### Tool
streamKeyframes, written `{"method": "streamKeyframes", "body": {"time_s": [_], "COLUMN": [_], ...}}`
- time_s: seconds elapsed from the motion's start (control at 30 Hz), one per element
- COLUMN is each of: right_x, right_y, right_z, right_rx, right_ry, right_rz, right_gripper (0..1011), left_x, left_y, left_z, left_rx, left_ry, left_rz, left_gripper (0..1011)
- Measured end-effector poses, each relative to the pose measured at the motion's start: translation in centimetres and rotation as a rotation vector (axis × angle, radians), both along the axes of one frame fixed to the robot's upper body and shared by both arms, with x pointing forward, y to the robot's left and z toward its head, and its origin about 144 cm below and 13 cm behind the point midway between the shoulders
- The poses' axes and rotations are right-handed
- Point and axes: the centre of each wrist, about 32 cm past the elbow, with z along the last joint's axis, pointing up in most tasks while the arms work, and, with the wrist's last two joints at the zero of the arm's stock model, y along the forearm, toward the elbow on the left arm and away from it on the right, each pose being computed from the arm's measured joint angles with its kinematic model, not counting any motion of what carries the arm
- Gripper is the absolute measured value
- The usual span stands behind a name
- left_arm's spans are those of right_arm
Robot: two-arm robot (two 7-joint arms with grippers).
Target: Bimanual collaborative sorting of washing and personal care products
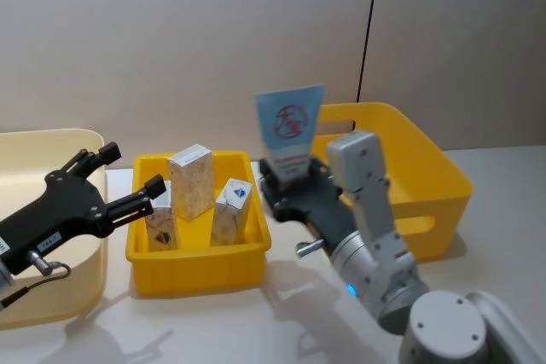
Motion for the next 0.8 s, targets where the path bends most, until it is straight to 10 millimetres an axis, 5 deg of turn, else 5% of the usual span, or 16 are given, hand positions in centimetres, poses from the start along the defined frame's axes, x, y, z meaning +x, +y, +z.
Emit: {"method": "streamKeyframes", "body": {"time_s": [0.8], "right_x": [5.5], "right_y": [-5.5], "right_z": [1.4], "right_rx": [0.034], "right_ry": [-0.192], "right_rz": [-0.287], "right_gripper": [455], "left_x": [0.0], "left_y": [0.0], "left_z": [0.0], "left_rx": [0.0], "left_ry": [0.0], "left_rz": [0.0], "left_gripper": [1000]}}
